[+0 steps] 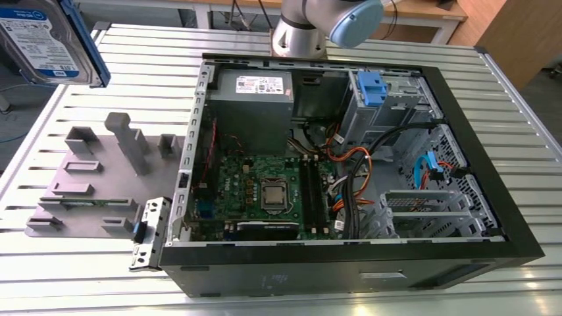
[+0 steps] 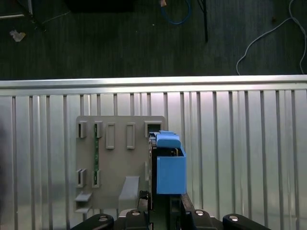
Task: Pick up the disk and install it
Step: 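Pick up the disk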
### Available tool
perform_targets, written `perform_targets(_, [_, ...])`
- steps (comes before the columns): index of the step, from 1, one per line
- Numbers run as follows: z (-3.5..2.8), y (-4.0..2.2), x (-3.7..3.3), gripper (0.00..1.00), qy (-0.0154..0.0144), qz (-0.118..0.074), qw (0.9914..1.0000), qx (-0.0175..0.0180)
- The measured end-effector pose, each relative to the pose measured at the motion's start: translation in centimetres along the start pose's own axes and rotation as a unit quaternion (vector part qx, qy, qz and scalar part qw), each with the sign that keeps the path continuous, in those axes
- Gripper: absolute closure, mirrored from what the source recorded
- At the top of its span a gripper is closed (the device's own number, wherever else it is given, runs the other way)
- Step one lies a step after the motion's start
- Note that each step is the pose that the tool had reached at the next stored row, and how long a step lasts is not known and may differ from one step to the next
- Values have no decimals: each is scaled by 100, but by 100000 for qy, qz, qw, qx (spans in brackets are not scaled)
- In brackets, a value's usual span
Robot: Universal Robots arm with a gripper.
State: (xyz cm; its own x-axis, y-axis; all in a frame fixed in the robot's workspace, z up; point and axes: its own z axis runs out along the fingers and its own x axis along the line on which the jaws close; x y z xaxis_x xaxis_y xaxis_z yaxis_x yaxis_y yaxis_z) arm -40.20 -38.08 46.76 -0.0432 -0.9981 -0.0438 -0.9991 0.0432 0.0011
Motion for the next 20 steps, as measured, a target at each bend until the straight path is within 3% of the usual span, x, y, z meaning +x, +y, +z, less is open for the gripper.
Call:
perform_targets(9, [-5, 0, 0, 65, 4, -1, 100000, -7])
perform_targets(20, [-102, 0, -5, 65, 2, -1, 100000, -4])
